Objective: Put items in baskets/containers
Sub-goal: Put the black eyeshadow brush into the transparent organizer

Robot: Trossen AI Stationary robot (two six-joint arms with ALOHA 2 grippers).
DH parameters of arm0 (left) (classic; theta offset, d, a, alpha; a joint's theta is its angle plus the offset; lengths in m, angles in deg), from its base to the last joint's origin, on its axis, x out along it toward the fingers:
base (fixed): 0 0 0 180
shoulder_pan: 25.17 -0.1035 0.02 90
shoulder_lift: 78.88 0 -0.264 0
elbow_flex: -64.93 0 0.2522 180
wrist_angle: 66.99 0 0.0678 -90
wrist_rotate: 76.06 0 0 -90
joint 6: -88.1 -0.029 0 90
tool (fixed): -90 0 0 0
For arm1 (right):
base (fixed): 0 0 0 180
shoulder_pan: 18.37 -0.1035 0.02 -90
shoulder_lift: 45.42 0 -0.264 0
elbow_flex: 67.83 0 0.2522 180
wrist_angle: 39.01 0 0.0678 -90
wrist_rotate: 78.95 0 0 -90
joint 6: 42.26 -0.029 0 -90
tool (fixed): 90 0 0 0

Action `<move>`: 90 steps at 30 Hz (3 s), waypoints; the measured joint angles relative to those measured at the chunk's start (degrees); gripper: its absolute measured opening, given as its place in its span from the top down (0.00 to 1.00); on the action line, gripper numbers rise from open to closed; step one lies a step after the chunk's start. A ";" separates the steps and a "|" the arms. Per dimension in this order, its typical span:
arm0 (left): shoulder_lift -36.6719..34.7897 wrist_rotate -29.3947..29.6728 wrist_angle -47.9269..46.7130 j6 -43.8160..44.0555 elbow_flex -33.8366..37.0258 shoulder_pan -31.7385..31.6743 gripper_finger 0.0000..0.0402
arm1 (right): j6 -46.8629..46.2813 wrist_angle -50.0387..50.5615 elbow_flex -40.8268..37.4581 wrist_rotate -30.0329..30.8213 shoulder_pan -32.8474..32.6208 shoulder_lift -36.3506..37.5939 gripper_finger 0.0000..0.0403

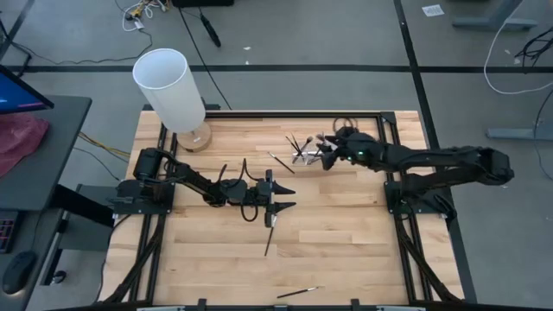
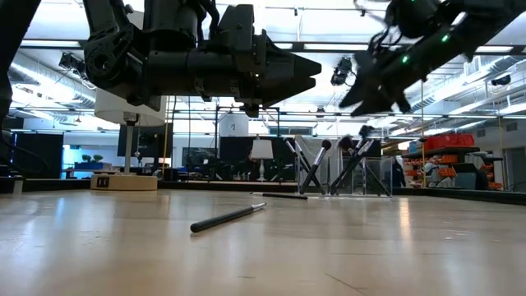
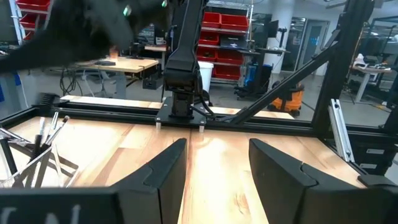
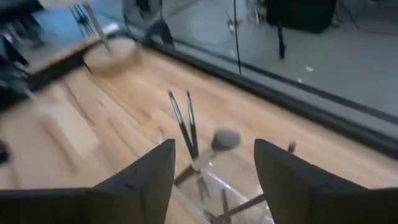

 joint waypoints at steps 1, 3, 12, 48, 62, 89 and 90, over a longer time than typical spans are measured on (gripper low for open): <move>0.00 0.00 0.01 0.00 0.00 0.00 0.56 | 0.00 0.55 0.00 0.04 -0.40 1.80 0.45; 0.00 0.00 0.02 0.00 0.00 0.00 0.56 | 0.06 0.67 0.00 0.24 -2.02 5.02 0.45; 0.00 0.01 -1.97 -0.32 0.00 0.38 0.56 | 0.47 -0.69 0.04 -1.08 -24.64 7.35 0.54; -0.66 25.07 -64.94 28.52 -12.15 14.66 0.56 | 0.60 -17.30 0.00 11.04 -50.48 -20.67 0.73; -0.81 23.29 -47.37 35.14 -0.67 14.67 0.56 | 0.63 -17.23 0.00 11.02 -50.48 -20.66 0.73; -15.36 30.70 -82.40 56.49 0.13 18.78 0.56 | 0.21 -17.21 -0.02 11.04 -50.46 -20.65 0.73; -15.12 32.30 -82.32 58.19 0.13 19.38 0.56 | 0.23 -17.21 -0.02 11.03 -50.45 -20.65 0.73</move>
